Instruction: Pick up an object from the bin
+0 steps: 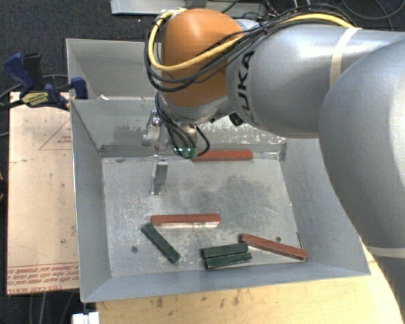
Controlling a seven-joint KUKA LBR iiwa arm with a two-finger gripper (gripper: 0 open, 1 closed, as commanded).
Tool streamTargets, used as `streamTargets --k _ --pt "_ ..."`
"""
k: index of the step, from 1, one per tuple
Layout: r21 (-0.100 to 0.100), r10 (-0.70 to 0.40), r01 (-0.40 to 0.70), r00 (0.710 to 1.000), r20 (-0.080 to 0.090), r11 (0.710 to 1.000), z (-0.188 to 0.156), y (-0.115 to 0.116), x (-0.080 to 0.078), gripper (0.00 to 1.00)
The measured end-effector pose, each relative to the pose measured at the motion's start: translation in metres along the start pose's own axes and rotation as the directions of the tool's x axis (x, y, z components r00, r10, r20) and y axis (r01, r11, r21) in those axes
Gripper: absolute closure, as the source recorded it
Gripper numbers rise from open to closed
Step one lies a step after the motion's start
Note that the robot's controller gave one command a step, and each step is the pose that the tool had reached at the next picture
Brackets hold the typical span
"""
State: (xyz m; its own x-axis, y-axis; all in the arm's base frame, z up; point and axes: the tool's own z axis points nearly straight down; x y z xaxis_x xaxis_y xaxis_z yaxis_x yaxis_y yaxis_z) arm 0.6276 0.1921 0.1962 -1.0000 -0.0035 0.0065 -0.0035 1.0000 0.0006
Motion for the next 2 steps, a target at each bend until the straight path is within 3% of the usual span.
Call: streamTargets --k 1,2 --pt "-0.001 0.003 -0.003 1.0 0.008 1.0 -0.005 -0.001 -0.002 0.0" --pt "-0.002 -0.009 0.009 1.0 0.009 1.0 0.08 -0.034 0.043 0.0"
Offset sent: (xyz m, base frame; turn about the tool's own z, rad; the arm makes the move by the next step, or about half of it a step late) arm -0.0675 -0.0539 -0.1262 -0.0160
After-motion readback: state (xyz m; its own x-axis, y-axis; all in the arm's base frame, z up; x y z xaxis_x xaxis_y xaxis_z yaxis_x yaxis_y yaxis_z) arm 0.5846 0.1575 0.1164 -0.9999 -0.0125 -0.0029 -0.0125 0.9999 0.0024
